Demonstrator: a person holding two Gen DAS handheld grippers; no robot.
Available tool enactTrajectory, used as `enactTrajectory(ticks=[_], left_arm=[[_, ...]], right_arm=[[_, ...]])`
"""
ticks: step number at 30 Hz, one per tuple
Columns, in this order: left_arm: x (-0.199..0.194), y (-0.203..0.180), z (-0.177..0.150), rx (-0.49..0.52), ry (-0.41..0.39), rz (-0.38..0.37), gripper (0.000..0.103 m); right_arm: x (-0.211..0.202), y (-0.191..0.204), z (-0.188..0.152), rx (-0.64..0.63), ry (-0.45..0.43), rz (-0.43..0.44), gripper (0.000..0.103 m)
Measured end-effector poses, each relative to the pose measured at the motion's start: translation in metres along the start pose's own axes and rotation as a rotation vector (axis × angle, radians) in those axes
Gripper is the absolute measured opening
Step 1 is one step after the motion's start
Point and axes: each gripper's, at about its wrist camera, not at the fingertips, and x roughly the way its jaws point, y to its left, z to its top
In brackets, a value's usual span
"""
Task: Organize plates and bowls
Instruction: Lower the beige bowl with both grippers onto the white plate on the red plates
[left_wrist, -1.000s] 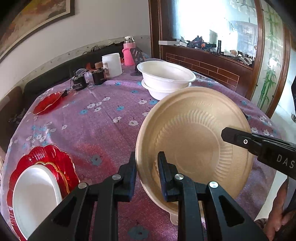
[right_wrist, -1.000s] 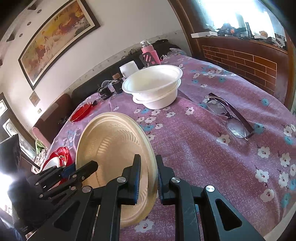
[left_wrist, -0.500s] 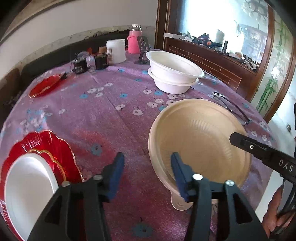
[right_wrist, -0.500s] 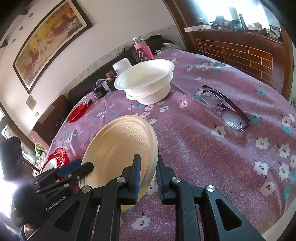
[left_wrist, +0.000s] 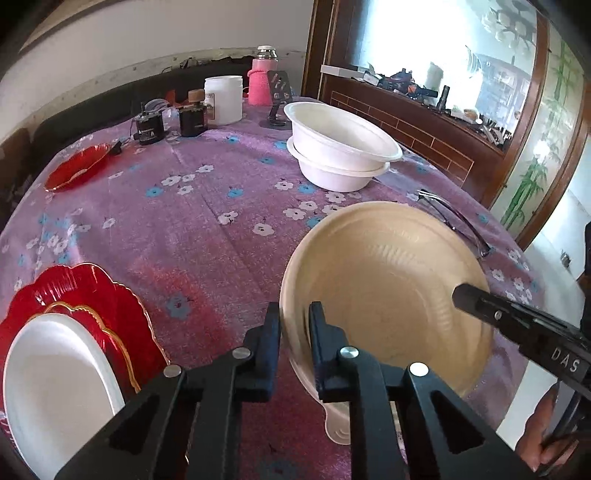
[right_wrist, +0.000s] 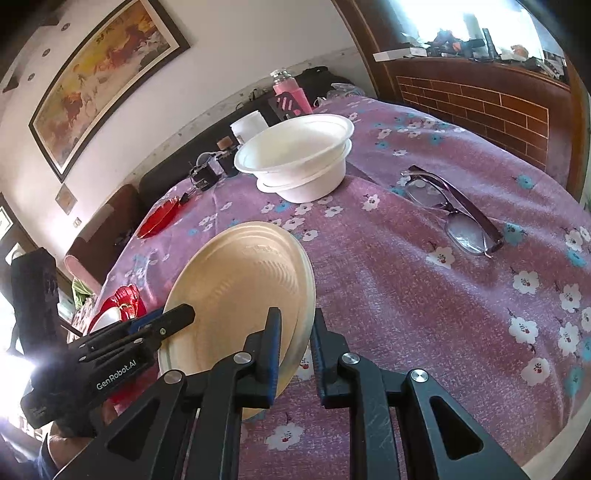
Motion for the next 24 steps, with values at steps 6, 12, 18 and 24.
enactTrajectory(ticks=[6, 12, 18, 24], left_arm=[[-0.002, -0.004, 0.000, 0.013, -0.005, -0.018, 0.015], [-0.005, -0.004, 0.000, 0.007, 0.001, -0.096, 0.015], [-0.008, -0.008, 0.000, 0.011, -0.006, -0.105, 0.015], [-0.026, -0.008, 0.005, 0.016, -0.040, -0.092, 0.015]], right_arm=[[0.002, -0.011, 0.000, 0.046, 0.017, 0.015, 0.015], [0.001, -0.020, 0.001, 0.078, 0.022, -0.004, 0.015], [-0.005, -0.021, 0.002, 0.079, 0.011, -0.007, 0.015], [-0.013, -0.017, 0.009, 0.083, 0.007, 0.022, 0.015]])
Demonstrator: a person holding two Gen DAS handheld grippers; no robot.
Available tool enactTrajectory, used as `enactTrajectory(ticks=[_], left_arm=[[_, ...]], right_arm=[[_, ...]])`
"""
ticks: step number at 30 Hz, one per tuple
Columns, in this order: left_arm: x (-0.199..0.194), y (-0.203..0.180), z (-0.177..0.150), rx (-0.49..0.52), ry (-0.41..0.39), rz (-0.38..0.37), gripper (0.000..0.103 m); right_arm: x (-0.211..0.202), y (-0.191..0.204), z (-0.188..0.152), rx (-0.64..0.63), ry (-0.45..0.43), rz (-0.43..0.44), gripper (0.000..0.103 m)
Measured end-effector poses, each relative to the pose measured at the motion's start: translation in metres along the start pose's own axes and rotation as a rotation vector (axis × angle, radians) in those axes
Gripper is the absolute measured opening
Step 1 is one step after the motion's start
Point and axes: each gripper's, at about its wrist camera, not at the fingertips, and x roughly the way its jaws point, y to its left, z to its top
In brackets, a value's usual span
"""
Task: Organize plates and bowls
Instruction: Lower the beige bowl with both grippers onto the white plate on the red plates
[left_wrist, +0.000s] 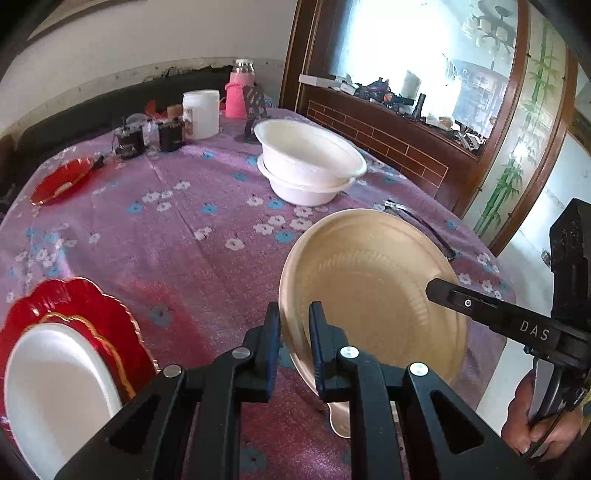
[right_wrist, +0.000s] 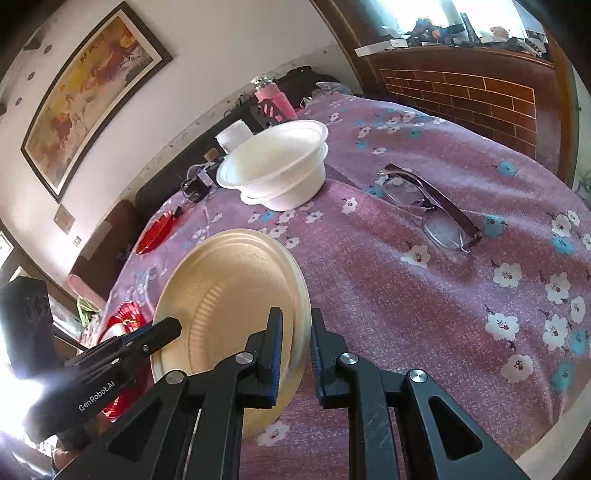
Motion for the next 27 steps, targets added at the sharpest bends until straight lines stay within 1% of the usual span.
enactTrajectory(ticks=[7, 15, 22, 27], left_arm=[[-0.029, 0.015, 0.004, -0.032, -0.048, 0.018, 0.015], [-0.070, 0.054, -0.001, -0.105, -0.108, 0.063, 0.015], [-0.110, 0.100, -0.016, -0.190, -0.154, 0.135, 0.015], [-0.128, 0.133, -0.033, -0.249, -0.158, 0.194, 0.015]], right_arm=[[-0.006, 0.027, 0.009, -0.053, -0.009, 0.034, 0.015], [-0.003, 0.081, 0.015, -0.149, 0.007, 0.110, 0.015], [0.020, 0.133, 0.008, -0.203, 0.096, 0.208, 0.015], [0.041, 0.174, -0.005, -0.264, 0.149, 0.252, 0.015]])
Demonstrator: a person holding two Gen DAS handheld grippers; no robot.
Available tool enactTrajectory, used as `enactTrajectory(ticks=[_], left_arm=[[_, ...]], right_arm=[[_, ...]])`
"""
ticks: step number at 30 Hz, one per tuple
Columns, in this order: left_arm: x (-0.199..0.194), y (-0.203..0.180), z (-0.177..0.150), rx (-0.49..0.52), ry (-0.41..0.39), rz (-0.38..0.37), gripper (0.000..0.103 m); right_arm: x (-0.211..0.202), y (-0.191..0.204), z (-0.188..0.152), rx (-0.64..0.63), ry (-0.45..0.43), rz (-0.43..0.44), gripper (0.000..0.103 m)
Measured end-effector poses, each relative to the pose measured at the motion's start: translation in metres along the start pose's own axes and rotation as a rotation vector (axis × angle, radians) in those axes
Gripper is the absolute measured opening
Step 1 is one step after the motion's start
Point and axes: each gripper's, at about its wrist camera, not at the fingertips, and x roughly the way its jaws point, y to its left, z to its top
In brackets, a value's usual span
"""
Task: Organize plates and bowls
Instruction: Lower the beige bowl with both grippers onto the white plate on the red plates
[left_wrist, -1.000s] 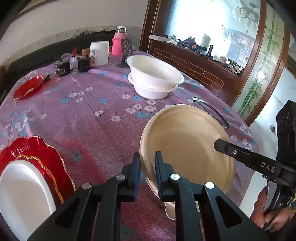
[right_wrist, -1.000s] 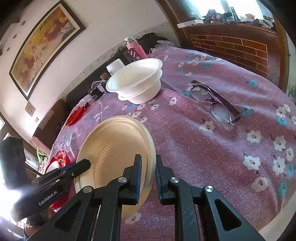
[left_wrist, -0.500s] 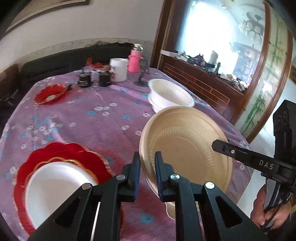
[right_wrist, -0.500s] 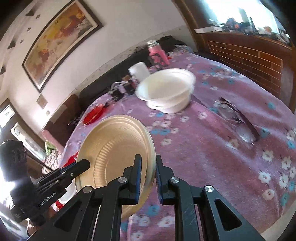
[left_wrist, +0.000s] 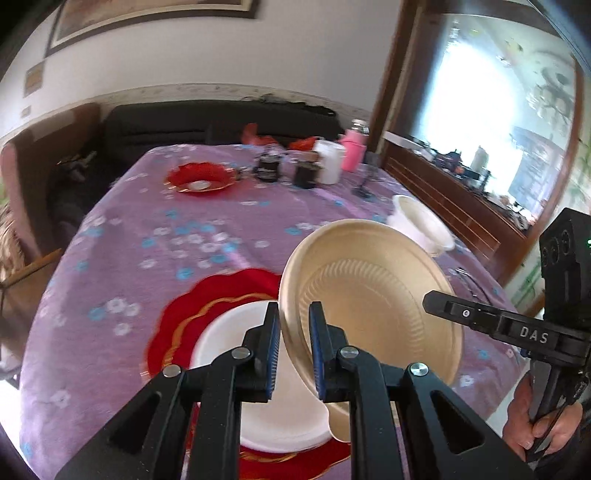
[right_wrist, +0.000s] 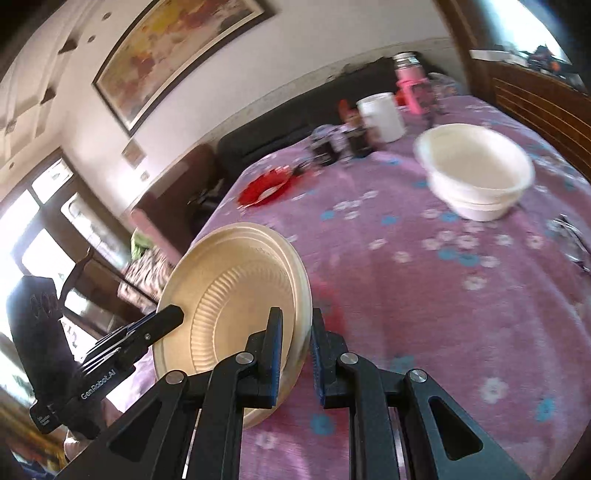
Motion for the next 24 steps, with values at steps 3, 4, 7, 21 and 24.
enactTrajectory(ticks=[3, 4, 7, 21, 24], left_arm=[[-0.002, 0.021, -0.006, -0.033, 0.010, 0.030, 0.015], [-0.002, 0.027, -0.008, -0.043, 0.015, 0.038, 0.015], [-0.002, 0.040, -0.014, -0.060, 0.025, 0.054, 0.015], [0.007, 0.053, -0.023, -0.085, 0.060, 0.065, 0.015], [0.008, 0.052, -0.022, -0.085, 0.061, 0.064, 0.015]], right_arm=[[0.019, 0.017, -0.002, -0.030, 0.035, 0.012, 0.015], [0.025, 0.020, -0.003, -0.033, 0.047, 0.016, 0.015], [0.039, 0.027, -0.007, -0.038, 0.082, 0.021, 0.015], [0.061, 0.028, -0.017, -0.032, 0.146, 0.001, 0.015], [0.060, 0.027, -0.017, -0.028, 0.147, -0.002, 0.016]])
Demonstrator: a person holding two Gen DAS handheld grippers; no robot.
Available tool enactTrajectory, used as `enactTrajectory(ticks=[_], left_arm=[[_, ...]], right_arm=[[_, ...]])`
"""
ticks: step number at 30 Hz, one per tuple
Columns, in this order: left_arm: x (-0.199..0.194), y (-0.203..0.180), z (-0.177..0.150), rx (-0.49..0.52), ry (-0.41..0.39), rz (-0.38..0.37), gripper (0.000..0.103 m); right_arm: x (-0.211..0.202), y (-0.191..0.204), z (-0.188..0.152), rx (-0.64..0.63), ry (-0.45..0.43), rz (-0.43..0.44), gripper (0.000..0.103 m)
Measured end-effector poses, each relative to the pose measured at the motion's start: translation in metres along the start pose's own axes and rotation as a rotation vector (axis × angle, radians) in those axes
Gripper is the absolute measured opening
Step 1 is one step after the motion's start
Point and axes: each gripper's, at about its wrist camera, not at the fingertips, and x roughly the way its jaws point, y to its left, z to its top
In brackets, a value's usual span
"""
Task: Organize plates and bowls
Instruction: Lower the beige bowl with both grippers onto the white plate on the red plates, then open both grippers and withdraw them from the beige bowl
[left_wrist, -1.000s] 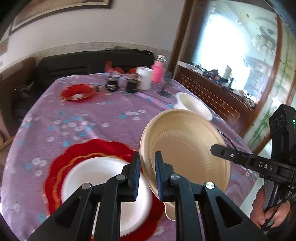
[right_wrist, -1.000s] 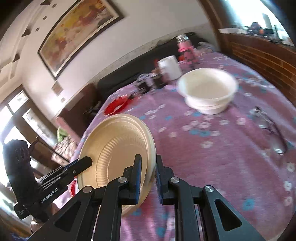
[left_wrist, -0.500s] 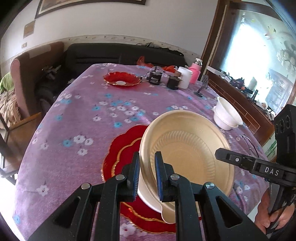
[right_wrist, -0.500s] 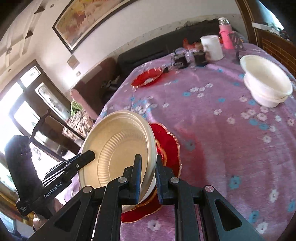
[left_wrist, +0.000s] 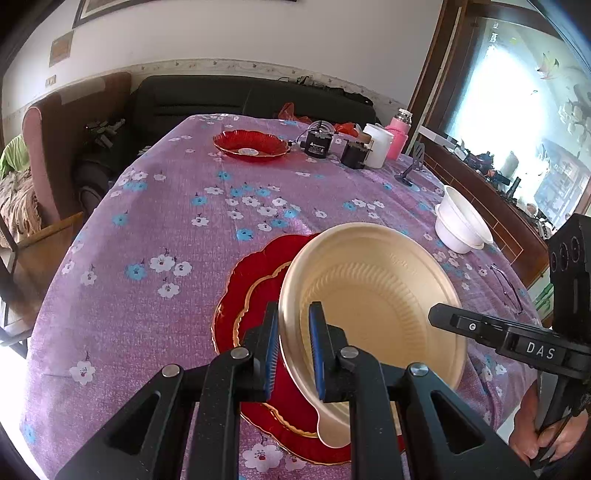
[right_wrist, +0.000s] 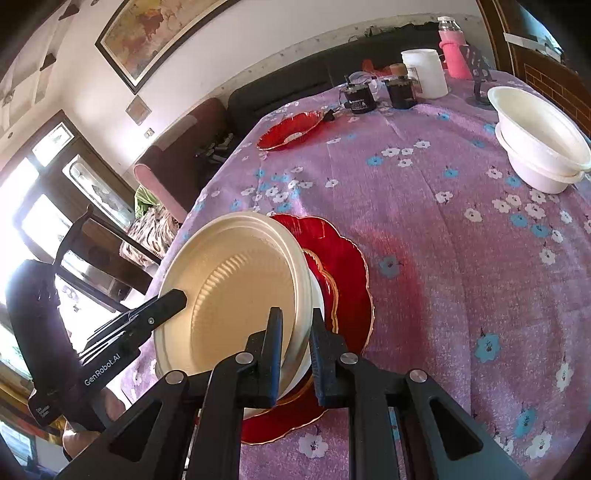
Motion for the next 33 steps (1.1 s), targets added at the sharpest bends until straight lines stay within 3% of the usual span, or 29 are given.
enactTrajectory(ticks=[14, 20, 25, 28, 31, 33], left_arm=[[-0.006, 0.000, 0.004, -0.003, -0.016, 0.032, 0.015], [-0.016, -0.008, 0.012, 0.019, -0.042, 0.043, 0.015], [-0.023, -0.032, 0.020, 0.076, -0.061, 0.031, 0.015], [-0.021, -0.046, 0.022, 0.097, -0.058, 0.009, 0.015], [-0.016, -0.057, 0.021, 0.113, -0.046, -0.007, 0.015], [-0.012, -0.064, 0.019, 0.123, -0.034, -0.013, 0.015]], right_arm=[[-0.007, -0.003, -0.001, 0.000, -0.001, 0.024, 0.017], [-0.041, -0.022, 0.005, 0.019, -0.081, 0.019, 0.017], [-0.088, -0.083, 0.035, 0.113, -0.207, -0.098, 0.017], [-0.120, -0.141, 0.066, 0.198, -0.285, -0.268, 0.016], [-0.128, -0.210, 0.102, 0.306, -0.273, -0.422, 0.016], [-0.120, -0.255, 0.122, 0.379, -0.227, -0.466, 0.016]])
